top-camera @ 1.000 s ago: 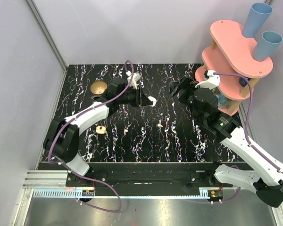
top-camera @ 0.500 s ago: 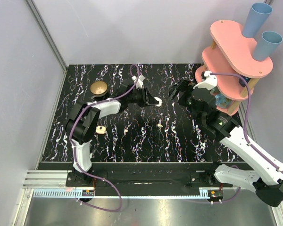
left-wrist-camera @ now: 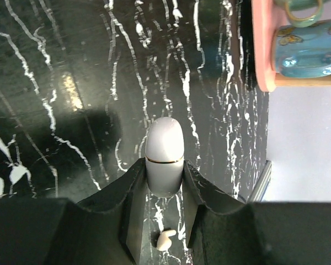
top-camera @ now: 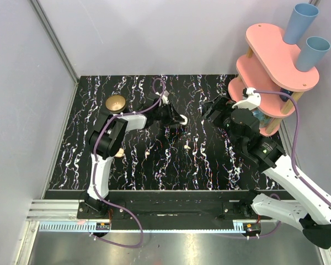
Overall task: Insert the wireless bluetooth earbuds into the charging case
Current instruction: Place the charging case with the earbuds at the center of the board.
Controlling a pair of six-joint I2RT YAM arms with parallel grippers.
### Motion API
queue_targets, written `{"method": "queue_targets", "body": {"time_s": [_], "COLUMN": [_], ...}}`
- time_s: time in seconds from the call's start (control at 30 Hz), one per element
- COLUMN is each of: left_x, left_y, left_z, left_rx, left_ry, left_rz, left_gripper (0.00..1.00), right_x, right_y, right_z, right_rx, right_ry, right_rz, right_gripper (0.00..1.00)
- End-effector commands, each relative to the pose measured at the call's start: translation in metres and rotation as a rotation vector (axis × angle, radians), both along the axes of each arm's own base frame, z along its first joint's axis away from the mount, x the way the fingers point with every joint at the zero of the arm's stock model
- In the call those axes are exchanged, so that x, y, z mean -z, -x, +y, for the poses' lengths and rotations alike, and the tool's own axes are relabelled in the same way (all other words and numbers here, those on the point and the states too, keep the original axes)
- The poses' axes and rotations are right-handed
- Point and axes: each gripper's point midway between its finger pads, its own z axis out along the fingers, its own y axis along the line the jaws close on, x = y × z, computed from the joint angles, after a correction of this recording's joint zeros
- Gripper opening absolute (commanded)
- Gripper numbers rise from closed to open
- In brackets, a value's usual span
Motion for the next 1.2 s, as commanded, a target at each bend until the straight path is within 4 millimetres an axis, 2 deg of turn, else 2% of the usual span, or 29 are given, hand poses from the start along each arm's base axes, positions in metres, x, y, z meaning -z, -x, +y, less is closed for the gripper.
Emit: {"method": "queue_targets", "body": {"time_s": [0.0,0.1,0.13,0.3,0.37,0.53,0.6,0.8,0.87,0.93,1.17], "left_x": [-0.010,0.001,0.002,0.009,0.011,0.018,0.020,0.024,0.024,0.031,0.036], "left_y": [-0.017,-0.016,-0.015,-0.010,-0.011,-0.008,-0.006,-0.005,-0.006,-0.004,-0.001], "left_z": [-0.002,0.001,0.000,0.001,0.003,0.006,0.007,0.011,0.013,0.017,0.027], "left_rx": [-0.026,-0.031,-0.030,-0.021,-0.032,-0.034,-0.032,-0.028,-0.034,-0.038,-0.049], "left_ry": [0.004,-0.009,0.000,-0.003,-0.009,-0.006,-0.010,-0.043,-0.059,-0.098,-0.160], "left_rz": [-0.029,-0.004,0.006,0.027,0.038,0.061,0.067,0.073,0.066,0.085,0.091], "left_gripper": [0.02,0.03,0.07,0.09,0.16,0.18,0.23,0.31,0.44,0.49,0.54], "right_x": [-0.008,-0.008,-0.007,-0.006,-0.005,-0.004,-0.006,-0.004,-0.004,-0.004,-0.004], "right_y": [-0.003,-0.004,-0.004,-0.007,-0.007,-0.008,-0.008,-0.007,-0.007,-0.007,-0.006], "right_z": [-0.004,-0.003,-0.002,0.002,0.003,0.005,0.006,0.009,0.008,0.008,0.006], "right_rx": [0.025,0.024,0.021,0.012,0.011,0.003,-0.002,-0.018,-0.016,-0.016,-0.015], "right_ry": [-0.036,-0.039,-0.033,-0.032,-0.029,-0.028,-0.028,-0.026,-0.026,-0.030,-0.025], "right_rz": [-0.033,-0.036,-0.034,-0.033,-0.030,-0.030,-0.033,-0.029,-0.029,-0.031,-0.032], "right_gripper": [1.00,1.00,1.00,1.00,1.00,1.00,1.00,1.00,1.00,1.00,1.00]}}
